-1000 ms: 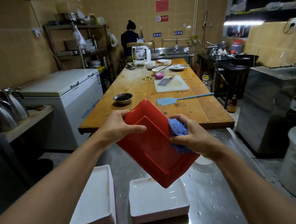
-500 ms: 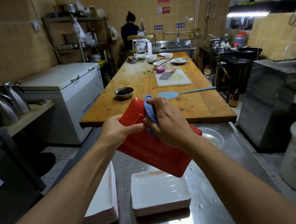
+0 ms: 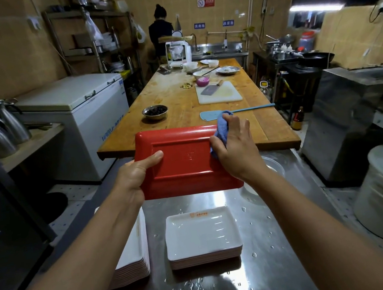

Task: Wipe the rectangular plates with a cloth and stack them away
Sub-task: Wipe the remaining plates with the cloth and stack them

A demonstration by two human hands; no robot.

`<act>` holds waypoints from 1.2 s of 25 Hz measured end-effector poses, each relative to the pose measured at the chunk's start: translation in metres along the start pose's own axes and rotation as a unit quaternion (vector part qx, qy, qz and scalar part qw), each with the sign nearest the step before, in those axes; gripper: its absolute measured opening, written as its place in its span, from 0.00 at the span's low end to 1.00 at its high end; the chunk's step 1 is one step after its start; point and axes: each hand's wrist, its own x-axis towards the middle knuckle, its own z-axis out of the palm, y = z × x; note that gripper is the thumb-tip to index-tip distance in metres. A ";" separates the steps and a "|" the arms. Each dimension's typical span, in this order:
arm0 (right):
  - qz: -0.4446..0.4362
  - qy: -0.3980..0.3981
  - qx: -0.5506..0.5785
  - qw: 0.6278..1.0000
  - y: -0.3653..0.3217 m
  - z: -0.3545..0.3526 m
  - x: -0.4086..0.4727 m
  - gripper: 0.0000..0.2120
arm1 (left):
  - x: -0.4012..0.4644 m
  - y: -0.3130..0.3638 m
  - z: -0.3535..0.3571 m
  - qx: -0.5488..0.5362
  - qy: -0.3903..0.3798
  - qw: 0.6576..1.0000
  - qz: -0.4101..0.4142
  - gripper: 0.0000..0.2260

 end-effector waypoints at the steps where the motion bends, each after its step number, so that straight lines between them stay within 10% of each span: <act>1: 0.005 0.008 0.006 1.000 0.000 0.002 -0.002 0.23 | 0.000 -0.001 0.002 -0.007 0.006 1.000 -0.003 0.08; 17: -0.105 0.053 -0.108 0.987 0.010 0.032 -0.067 0.29 | -0.010 -0.005 0.015 -0.071 0.046 0.993 -0.084 0.10; 30: -0.222 -0.058 -0.136 0.964 -0.053 0.077 -0.071 0.27 | -0.020 -0.007 -0.009 -0.092 0.080 0.990 -0.070 0.18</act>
